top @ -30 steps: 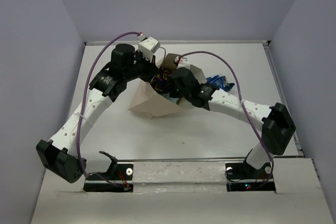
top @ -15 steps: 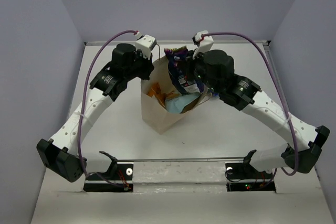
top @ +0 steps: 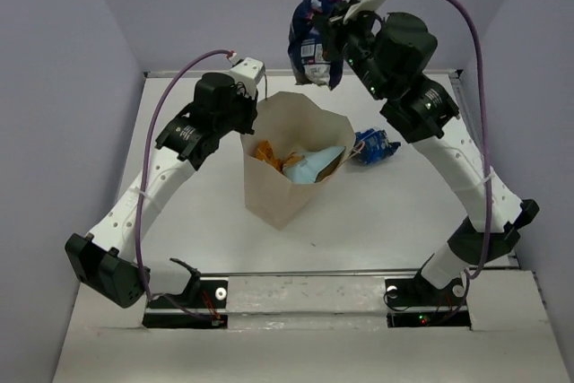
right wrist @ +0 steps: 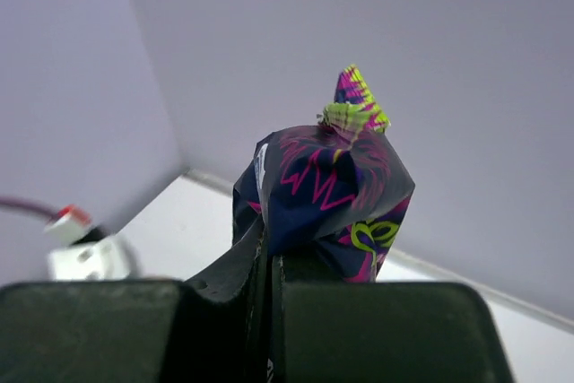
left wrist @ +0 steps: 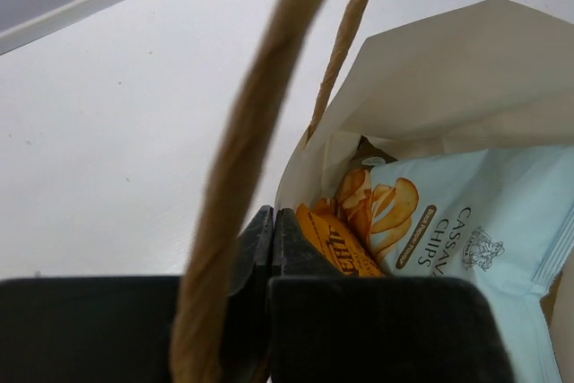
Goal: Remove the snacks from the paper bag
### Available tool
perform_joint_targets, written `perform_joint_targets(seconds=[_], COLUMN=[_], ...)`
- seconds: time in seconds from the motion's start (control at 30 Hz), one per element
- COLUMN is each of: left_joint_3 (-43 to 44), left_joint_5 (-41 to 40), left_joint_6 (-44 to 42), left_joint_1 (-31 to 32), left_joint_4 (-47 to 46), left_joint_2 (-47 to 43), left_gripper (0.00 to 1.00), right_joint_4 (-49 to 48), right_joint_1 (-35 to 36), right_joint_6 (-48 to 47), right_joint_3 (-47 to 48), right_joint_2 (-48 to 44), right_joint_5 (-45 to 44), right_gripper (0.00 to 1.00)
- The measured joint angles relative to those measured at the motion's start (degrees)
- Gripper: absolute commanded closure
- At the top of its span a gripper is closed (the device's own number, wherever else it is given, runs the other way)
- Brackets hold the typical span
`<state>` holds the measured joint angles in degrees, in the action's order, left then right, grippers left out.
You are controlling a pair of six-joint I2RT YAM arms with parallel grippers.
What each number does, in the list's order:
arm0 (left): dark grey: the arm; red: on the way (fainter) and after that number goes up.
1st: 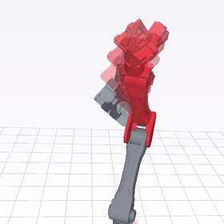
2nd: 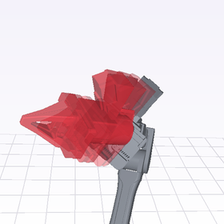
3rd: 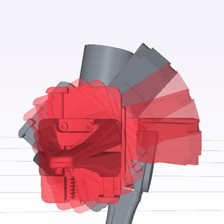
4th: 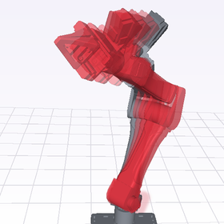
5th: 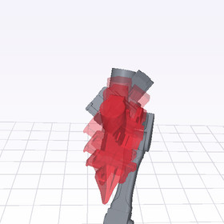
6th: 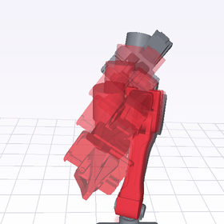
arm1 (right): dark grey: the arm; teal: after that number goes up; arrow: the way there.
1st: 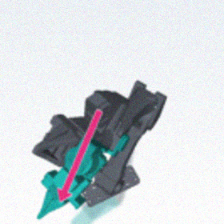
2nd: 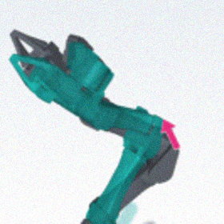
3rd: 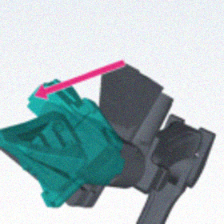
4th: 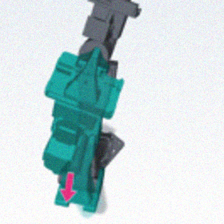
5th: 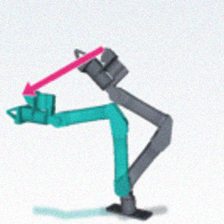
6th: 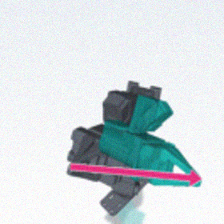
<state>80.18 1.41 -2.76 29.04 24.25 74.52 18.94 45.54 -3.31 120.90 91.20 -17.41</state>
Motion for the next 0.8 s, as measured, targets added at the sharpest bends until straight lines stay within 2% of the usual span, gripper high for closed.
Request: perform_joint_targets(seconds=[0.13,0.27,0.4,0.57,0.8], left_joint_3=[0.0,0.0,0.0,-0.02,-0.04], left_joint_5=[-1.7,-2.93,-4.04,-4.7,-4.87], left_joint_6=[-0.61,-0.92,-0.96,-0.98,-1.27], left_joint_1=[0.0,-0.02,-0.28,-0.68,-0.94], left_joint_4=[0.35,0.76,1.36,2.01,2.49], left_joint_2=[0.0,-0.09,-0.57,-2.1,-3.19], left_gripper=[1.0,1.0,1.0,1.0,1.0], right_joint_4=[-1.22,-3.34,-4.15,-3.26,-1.73], right_joint_1=[-10.12,-21.03,-27.39,-34.47,-36.79], right_joint_6=[-0.09,0.11,0.72,1.46,-1.49], right_joint_3=[7.23,6.01,-3.8,-21.84,-40.61], right_joint_2=[4.24,6.58,6.54,6.54,4.83], right_joint_5=[0.24,-1.51,-6.01,-13.38,-19.17], right_gripper=[0.99,0.99,0.99,0.99,0.99])
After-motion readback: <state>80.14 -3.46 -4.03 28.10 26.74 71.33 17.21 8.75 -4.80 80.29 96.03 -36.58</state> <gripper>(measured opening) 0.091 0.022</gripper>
